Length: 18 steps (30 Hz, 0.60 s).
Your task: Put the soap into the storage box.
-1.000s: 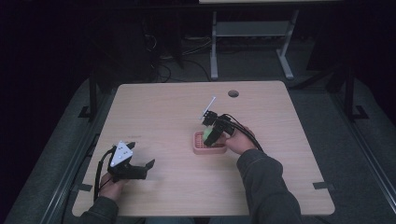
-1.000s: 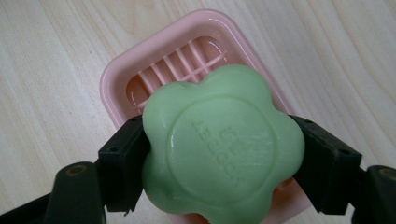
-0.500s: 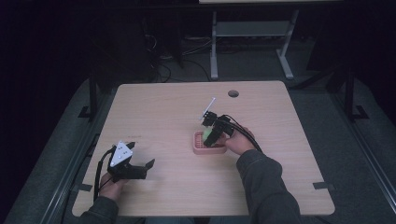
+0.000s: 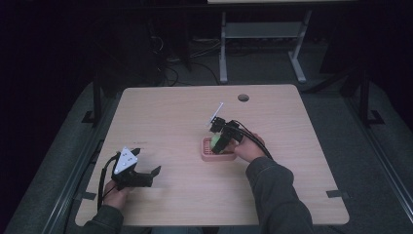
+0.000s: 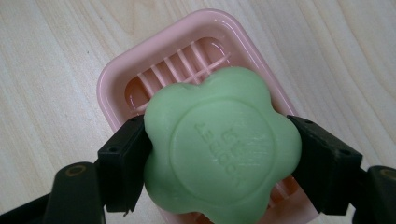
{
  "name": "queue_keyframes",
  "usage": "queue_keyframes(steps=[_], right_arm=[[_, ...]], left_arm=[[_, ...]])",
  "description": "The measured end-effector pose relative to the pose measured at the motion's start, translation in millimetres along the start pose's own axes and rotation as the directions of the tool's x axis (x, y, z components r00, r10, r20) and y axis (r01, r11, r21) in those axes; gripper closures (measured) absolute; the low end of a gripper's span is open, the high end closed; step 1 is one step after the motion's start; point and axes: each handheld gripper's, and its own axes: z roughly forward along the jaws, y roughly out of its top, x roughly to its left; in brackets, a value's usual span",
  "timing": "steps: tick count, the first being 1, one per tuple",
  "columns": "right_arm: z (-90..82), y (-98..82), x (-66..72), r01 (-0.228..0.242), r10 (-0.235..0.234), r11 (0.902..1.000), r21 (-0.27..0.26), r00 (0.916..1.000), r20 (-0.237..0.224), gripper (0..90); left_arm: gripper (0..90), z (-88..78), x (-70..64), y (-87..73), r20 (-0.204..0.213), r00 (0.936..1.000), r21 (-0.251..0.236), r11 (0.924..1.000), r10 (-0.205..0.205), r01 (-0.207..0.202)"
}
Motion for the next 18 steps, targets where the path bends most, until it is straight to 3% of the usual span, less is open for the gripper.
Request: queue_keyframes(steps=[10,18], right_arm=[[-0.4,-0.3,-0.9,0.003,-0.003,1.0,0.003,1.0,0.003,25.2],[-7.6,-0.7,-2.0,0.001,-0.001,0.9993,-0.036,1.0,-0.007,26.5]], left_arm=[[0.2,0.2,-0.2,0.0,0.0,1.0,0.001,1.0,0.003,-0.003],[0.2,0.0,0.1,0.1,0.0,0.9999,0.007,0.9999,0.011,-0.011]])
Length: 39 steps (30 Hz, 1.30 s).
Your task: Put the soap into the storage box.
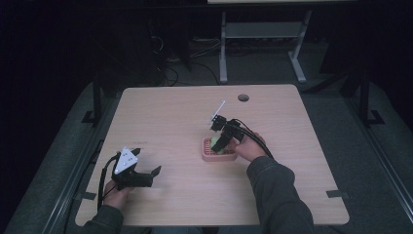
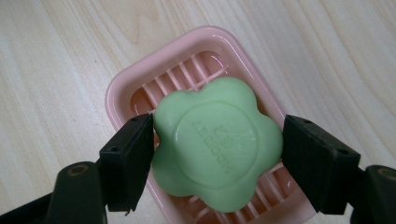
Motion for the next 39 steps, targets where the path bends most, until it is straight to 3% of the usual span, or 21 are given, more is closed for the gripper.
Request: queue_keyframes(steps=[14,39], right_arm=[[-4.4,-3.3,-0.9,-0.011,0.011,0.9998,-0.015,0.9999,-0.01,26.6],[-26.7,-16.8,-4.0,-0.046,0.046,0.9969,-0.063,0.9989,-0.008,26.4]], left_arm=[[0.2,0.5,0.2,-0.1,0.0,1.0,0.001,1.0,0.004,-0.004],[0.2,0.4,-0.5,-0.2,-0.001,1.0,0.0,1.0,0.001,-0.001]])
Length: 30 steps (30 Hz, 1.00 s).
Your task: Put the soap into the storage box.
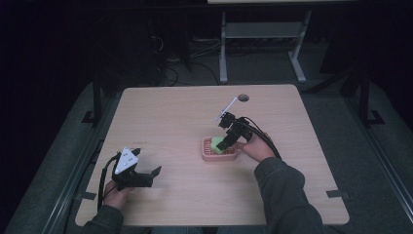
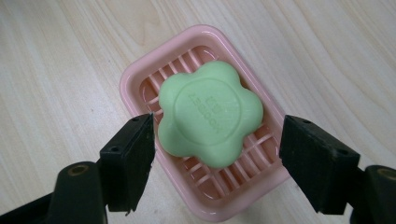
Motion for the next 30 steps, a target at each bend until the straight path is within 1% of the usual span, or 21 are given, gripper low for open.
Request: queue_keyframes(steps=[10,15,18,20,26,30], right_arm=[[-10.7,-7.8,-1.5,-0.009,0.009,0.9998,-0.018,1.0,0.003,26.6],[-15.3,-14.0,-3.3,-0.016,0.016,0.9997,-0.019,0.9998,0.01,26.6],[-17.4,-18.4,-4.9,-0.029,0.03,0.9994,-0.019,0.9995,0.01,26.7],[-18.6,-20.3,-5.3,-0.03,0.03,0.9995,-0.011,0.9995,0.011,26.7],[-25.1,-24.6,-4.9,-0.029,0.029,0.9994,-0.018,0.9995,0.016,26.8],[-27.9,-30.3,-5.6,-0.038,0.038,0.9991,-0.018,0.9991,0.018,26.8]], left_arm=[[0.2,0.5,-0.6,-0.2,0.002,1.0,0.0,1.0,-0.004,0.004],[0.2,0.7,-0.5,-0.2,0.001,1.0,0.002,1.0,-0.002,0.002],[0.2,0.8,-0.6,-0.3,0.001,1.0,0.004,1.0,-0.001,0.001],[0.2,0.8,-0.7,-0.3,0.001,1.0,0.005,1.0,0.0,0.0],[0.2,0.8,-0.6,-0.3,0.001,1.0,0.005,1.0,-0.002,0.002],[0.2,0.9,-0.7,-0.3,0.002,1.0,0.007,1.0,0.001,-0.001]])
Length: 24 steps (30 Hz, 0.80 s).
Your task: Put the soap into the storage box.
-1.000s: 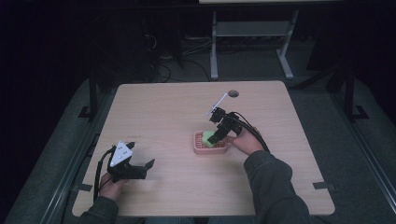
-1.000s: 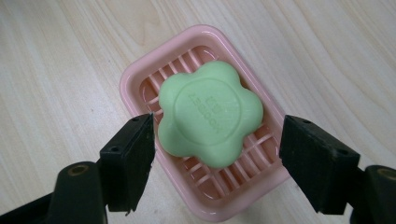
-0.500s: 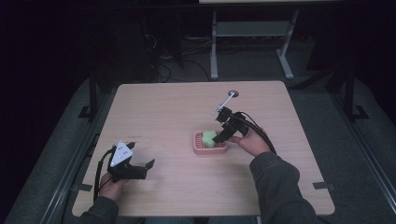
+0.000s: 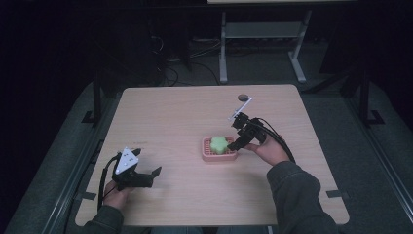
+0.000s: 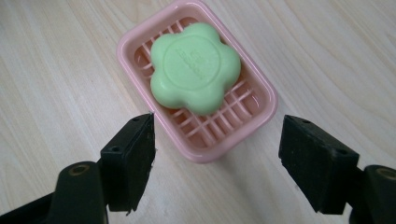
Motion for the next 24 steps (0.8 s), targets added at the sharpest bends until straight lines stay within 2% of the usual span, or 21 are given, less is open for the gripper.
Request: queue_keyframes(steps=[12,18,23,24], right_arm=[[-1.9,-20.3,-8.1,-0.036,0.036,0.9992,0.015,0.9993,-0.007,26.8],[-6.6,-26.8,-6.8,-0.045,0.045,0.999,0.007,0.999,0.001,26.8],[-5.0,-37.5,-7.4,-0.057,0.057,0.9984,0.001,0.9983,-0.013,26.8],[-4.0,-39.3,-7.5,-0.061,0.062,0.998,0.013,0.998,-0.016,26.6]], left_arm=[[0.2,0.4,-0.1,-0.1,0.002,1.0,0.007,1.0,0.003,-0.003],[0.2,0.7,-0.4,-0.2,0.003,1.0,0.008,1.0,0.004,-0.004],[0.2,1.1,-0.6,-0.4,0.002,1.0,0.009,1.0,0.004,-0.004],[0.2,1.2,-0.7,-0.4,0.002,1.0,0.008,1.0,0.002,-0.002]])
